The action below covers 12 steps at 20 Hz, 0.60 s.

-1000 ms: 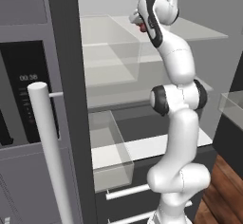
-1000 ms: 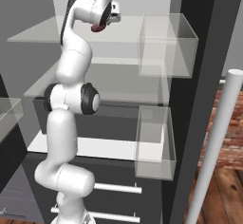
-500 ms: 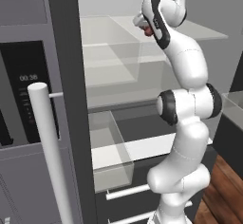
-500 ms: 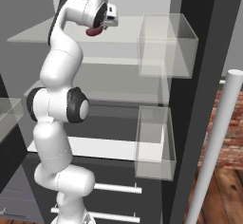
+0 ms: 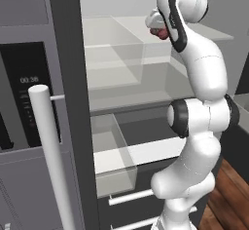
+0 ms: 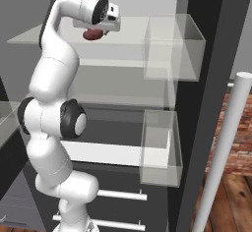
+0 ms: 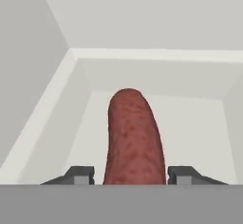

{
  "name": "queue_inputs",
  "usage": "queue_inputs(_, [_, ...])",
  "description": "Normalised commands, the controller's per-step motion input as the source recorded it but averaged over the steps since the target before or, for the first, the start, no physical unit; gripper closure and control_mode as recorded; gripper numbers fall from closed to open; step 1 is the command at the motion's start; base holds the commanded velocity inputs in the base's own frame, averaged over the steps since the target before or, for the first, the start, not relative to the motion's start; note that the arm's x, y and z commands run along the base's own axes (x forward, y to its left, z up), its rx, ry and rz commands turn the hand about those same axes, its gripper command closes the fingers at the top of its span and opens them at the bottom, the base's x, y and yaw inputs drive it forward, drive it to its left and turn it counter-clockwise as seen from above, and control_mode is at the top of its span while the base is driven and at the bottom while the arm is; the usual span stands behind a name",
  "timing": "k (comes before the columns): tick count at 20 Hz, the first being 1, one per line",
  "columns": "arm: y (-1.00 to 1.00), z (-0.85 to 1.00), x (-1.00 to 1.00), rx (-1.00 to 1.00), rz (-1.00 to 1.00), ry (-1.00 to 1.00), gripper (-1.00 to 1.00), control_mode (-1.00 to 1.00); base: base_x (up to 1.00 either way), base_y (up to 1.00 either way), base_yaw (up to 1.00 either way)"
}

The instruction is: Retrieve the sausage and cheese from the fridge and place them on the cutting board on the counter.

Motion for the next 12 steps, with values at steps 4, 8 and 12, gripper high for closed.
queue_inputs(4, [-0.11, 0.02, -0.94, 0.03, 0.0, 0.08, 1.0, -1.0, 0.0, 0.0, 0.0])
queue_inputs(8, [-0.08, -0.05, -0.94, 0.01, 0.0, 0.01, 1.0, -1.0, 0.0, 0.0, 0.0])
queue_inputs(12, [-0.05, -0.24, -0.94, 0.0, 0.0, -0.09, 1.0, -1.0, 0.0, 0.0, 0.0])
